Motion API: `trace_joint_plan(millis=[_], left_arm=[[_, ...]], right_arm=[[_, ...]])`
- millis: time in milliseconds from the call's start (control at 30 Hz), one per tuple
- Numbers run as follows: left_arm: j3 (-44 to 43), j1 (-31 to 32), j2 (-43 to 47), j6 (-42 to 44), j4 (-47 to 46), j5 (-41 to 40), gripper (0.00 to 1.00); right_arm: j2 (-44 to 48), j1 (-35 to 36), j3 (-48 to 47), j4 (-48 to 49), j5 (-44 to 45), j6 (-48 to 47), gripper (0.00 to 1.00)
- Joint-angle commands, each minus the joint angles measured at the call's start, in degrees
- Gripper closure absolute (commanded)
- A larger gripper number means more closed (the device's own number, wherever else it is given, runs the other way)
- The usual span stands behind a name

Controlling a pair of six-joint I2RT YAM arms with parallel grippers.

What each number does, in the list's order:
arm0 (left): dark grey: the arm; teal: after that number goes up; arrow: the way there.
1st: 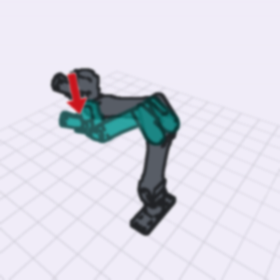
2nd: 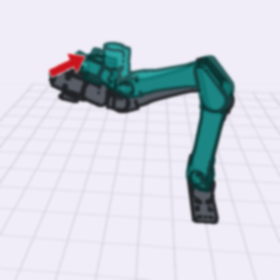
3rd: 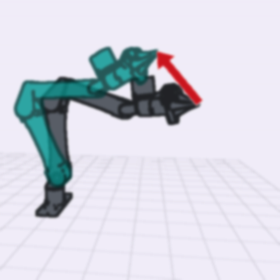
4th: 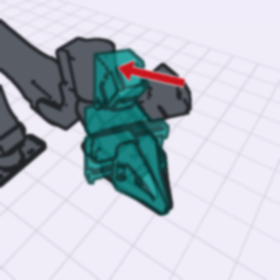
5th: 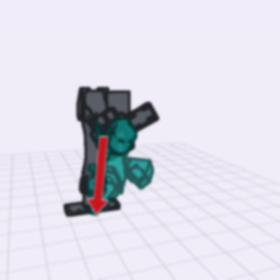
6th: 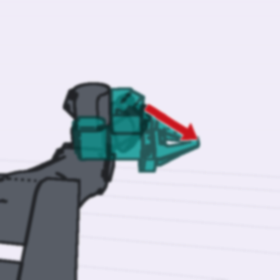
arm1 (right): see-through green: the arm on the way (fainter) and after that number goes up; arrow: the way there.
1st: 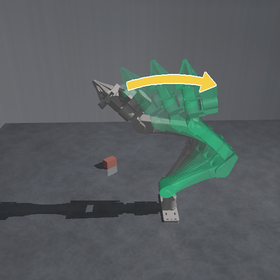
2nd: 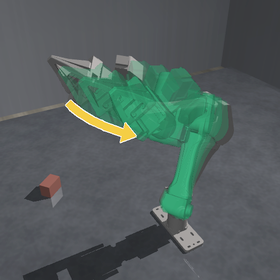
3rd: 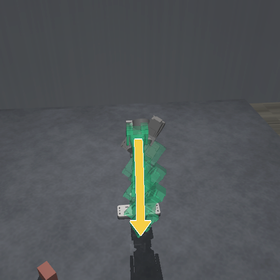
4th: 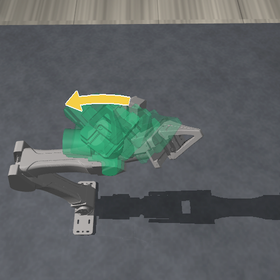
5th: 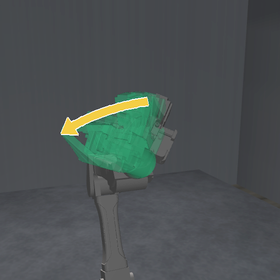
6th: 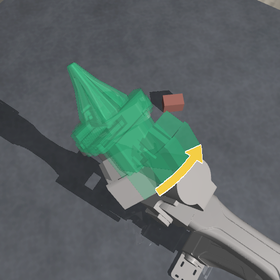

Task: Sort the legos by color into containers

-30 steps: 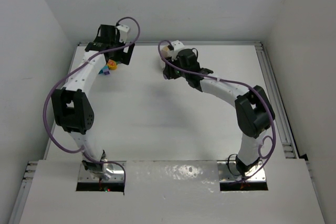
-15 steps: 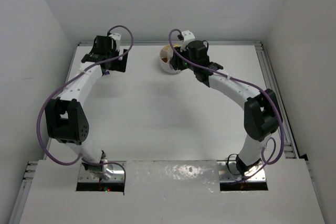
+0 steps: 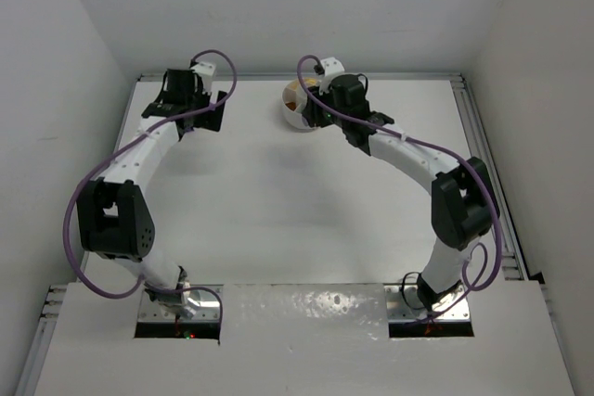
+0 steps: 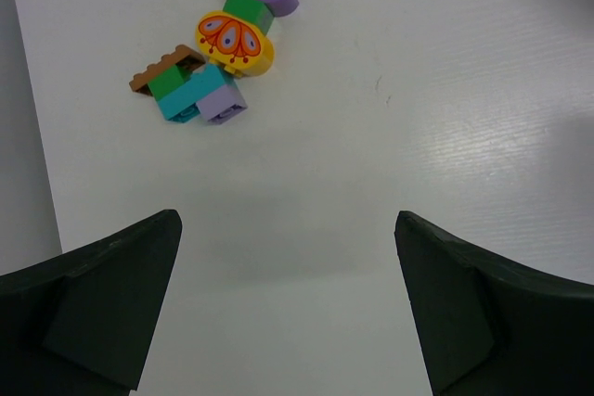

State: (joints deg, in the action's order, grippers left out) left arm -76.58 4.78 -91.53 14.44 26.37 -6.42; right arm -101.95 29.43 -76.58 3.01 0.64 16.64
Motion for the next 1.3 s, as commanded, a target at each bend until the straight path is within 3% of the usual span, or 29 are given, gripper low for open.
trace_joint_plan(millis=[0,300,567,700,1267], left_arm=[[0.9,-0.3,2.8,1.6,-5.4,2.5,0.01],[-0.7,0.1,-0.4,2.4,-9.3,6.3,0.01],[-5.6,2.5,-6.6,1.1,-10.6,12.1,0.02],[-11.0,2.8,-10.7,0.7,-8.6,12.2,0.02],[-18.7,4.9,-14.6,5.3,-3.6,10.5,0.02]], right_arm=[[1.1,0.0,-1.6,1.0,-0.5,-2.0,1.00],[-6.1,-0.6,-8.1,-0.4,-10.9,1.5,1.00],[-11.3,-0.6,-11.7,-0.5,-10.2,3.7,1.00],[-11.3,-0.5,-10.2,0.4,-10.5,4.8,1.00],[-11.0,-0.5,-9.3,1.4,-13.2,3.7,1.00]])
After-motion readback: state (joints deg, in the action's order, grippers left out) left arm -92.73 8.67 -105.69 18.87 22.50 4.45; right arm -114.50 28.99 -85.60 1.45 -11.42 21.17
